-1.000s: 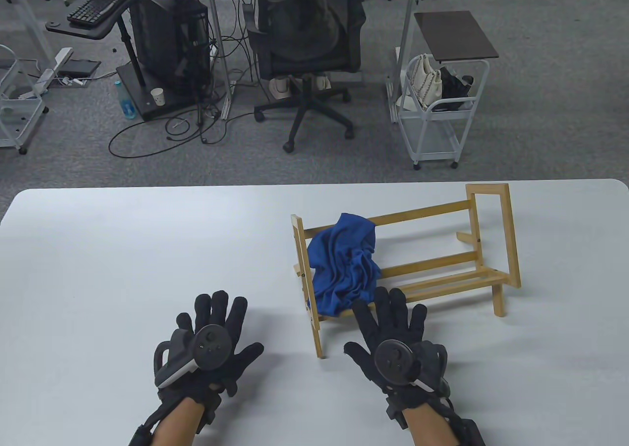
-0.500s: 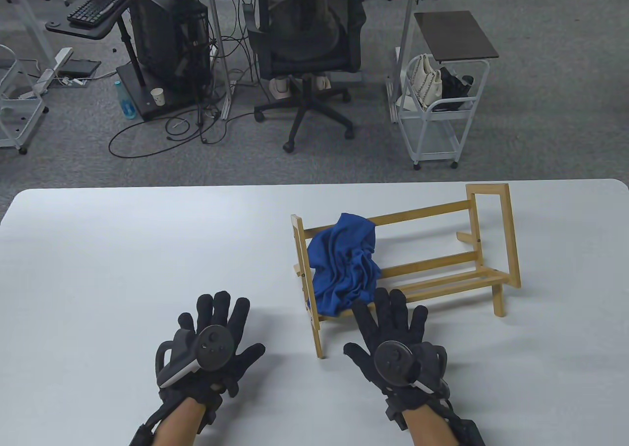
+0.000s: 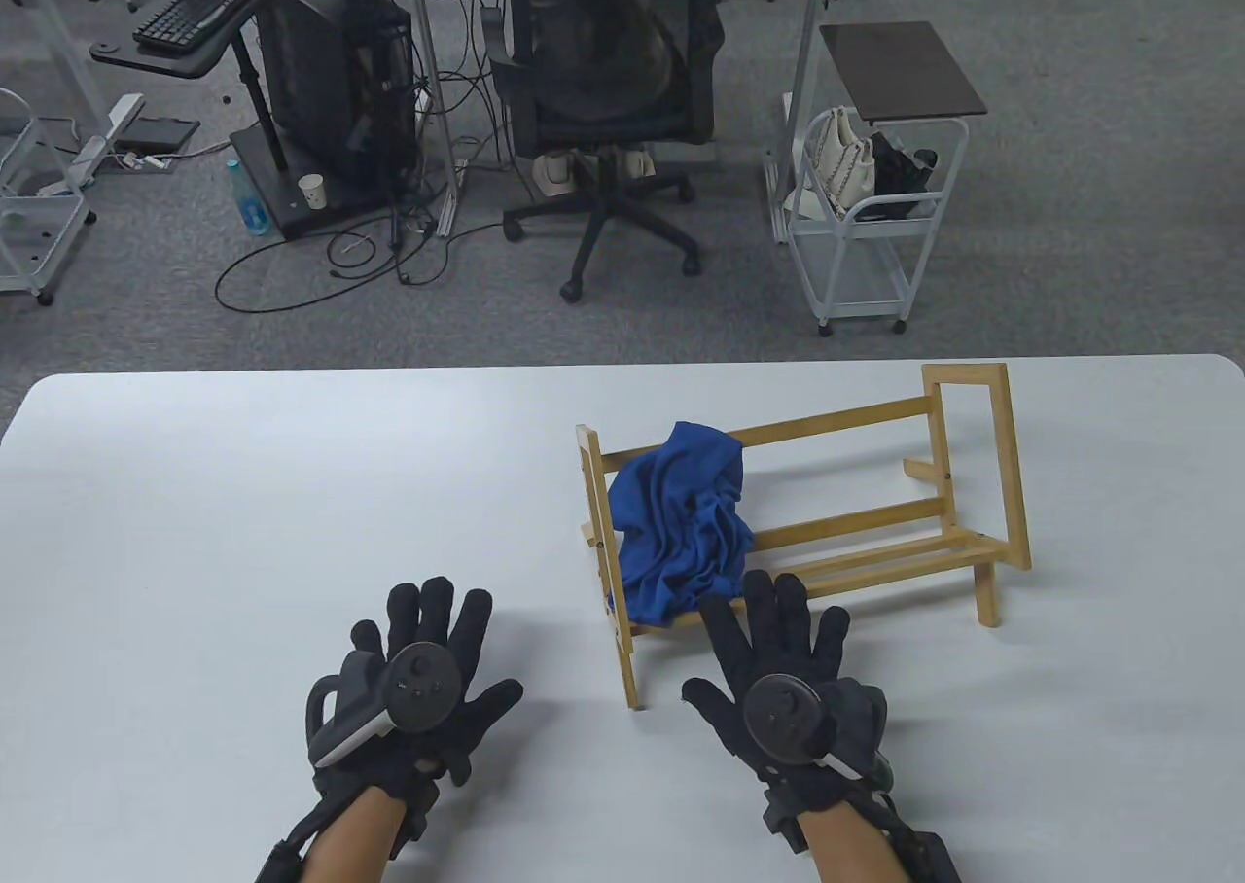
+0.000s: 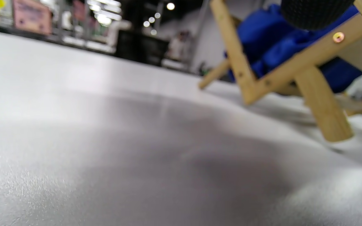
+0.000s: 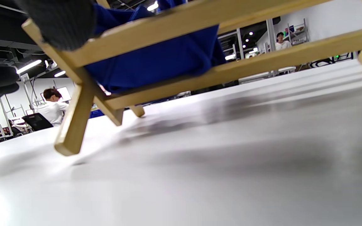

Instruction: Hang t-shirt on book rack

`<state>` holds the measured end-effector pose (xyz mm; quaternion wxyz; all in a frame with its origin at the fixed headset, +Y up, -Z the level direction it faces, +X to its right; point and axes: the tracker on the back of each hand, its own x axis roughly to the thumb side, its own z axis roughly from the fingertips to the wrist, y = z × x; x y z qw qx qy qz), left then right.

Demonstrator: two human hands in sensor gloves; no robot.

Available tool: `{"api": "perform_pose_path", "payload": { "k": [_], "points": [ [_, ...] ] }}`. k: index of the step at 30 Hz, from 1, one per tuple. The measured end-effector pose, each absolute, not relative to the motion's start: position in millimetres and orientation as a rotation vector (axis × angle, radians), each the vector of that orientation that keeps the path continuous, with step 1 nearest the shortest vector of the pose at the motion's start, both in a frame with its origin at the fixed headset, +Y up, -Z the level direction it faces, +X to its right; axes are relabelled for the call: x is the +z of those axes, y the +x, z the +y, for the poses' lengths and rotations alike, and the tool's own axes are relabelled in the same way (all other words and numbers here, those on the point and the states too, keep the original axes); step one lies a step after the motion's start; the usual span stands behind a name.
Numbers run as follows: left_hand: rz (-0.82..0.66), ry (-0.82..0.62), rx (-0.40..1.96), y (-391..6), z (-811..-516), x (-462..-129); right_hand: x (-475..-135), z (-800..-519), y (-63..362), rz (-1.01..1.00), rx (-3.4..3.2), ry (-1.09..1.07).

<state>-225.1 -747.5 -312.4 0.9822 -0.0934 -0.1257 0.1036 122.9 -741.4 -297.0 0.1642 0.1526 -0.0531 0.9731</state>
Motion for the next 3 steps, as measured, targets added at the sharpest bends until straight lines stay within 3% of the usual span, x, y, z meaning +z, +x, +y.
{"api": "perform_pose_path", "payload": {
  "k": [3],
  "points": [
    [-0.254,-0.193,0.205,-224.6,-747.5,-312.2,-297.2,-741.4,123.3,-0.149,2.774,0.432]
  ]
}}
